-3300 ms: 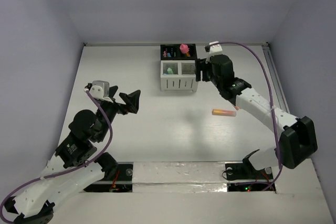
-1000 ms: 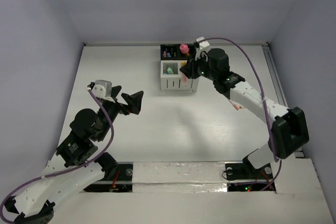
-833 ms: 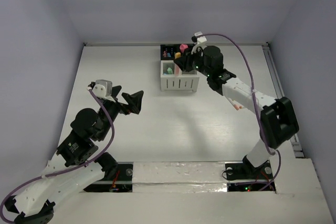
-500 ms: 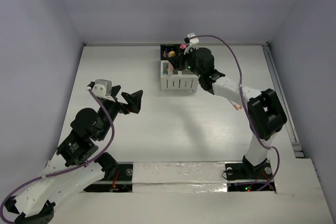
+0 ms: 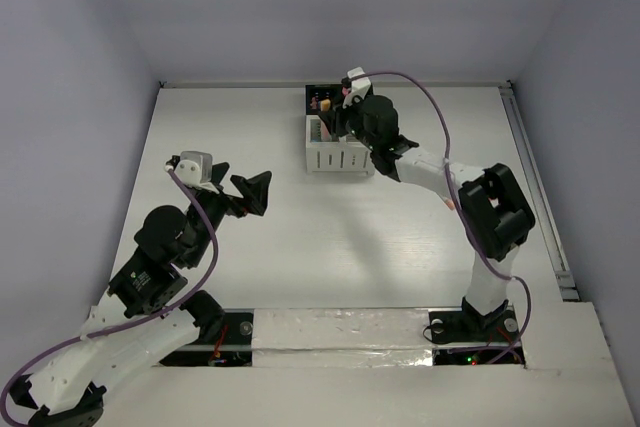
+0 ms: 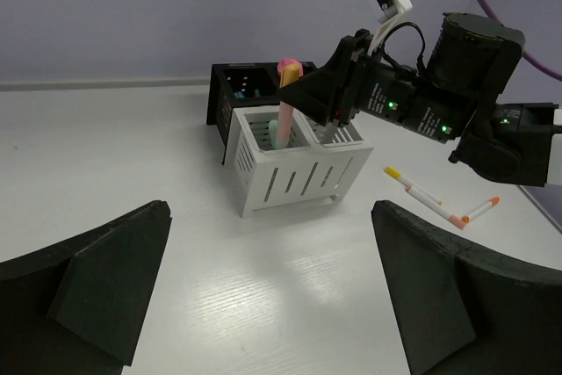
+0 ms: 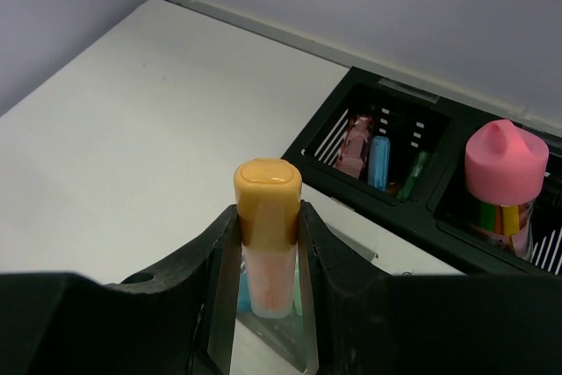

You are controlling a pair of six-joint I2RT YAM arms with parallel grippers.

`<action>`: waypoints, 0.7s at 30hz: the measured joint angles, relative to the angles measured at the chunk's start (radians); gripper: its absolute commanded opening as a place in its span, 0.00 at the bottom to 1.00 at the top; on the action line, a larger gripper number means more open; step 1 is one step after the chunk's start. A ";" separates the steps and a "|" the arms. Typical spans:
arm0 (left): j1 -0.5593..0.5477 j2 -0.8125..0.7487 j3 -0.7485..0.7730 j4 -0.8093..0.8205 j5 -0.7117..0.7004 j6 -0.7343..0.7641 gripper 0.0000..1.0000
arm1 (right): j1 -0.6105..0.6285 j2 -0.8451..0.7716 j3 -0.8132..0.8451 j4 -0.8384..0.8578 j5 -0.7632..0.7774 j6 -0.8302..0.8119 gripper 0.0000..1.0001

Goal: Sort the stationery into containers
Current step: Place the pen in the storage box.

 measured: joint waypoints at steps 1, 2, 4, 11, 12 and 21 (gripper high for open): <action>0.002 0.000 0.000 0.000 0.000 0.000 0.99 | 0.001 0.004 0.000 0.000 0.005 -0.006 0.26; 0.003 0.000 0.000 0.000 0.000 0.000 0.99 | 0.003 0.006 0.000 -0.001 0.010 -0.010 0.41; 0.003 0.000 0.000 0.000 0.000 0.000 0.99 | 0.006 0.008 0.000 -0.003 0.019 -0.017 0.52; 0.003 0.001 0.000 0.000 0.000 0.000 0.99 | 0.018 0.007 0.000 0.001 0.020 -0.032 0.72; 0.003 0.001 0.000 0.000 0.000 0.000 0.99 | 0.019 0.005 0.000 -0.001 0.020 -0.032 0.72; 0.003 0.000 0.000 0.000 0.009 0.000 0.99 | 0.005 -0.221 -0.180 0.000 0.182 -0.015 0.61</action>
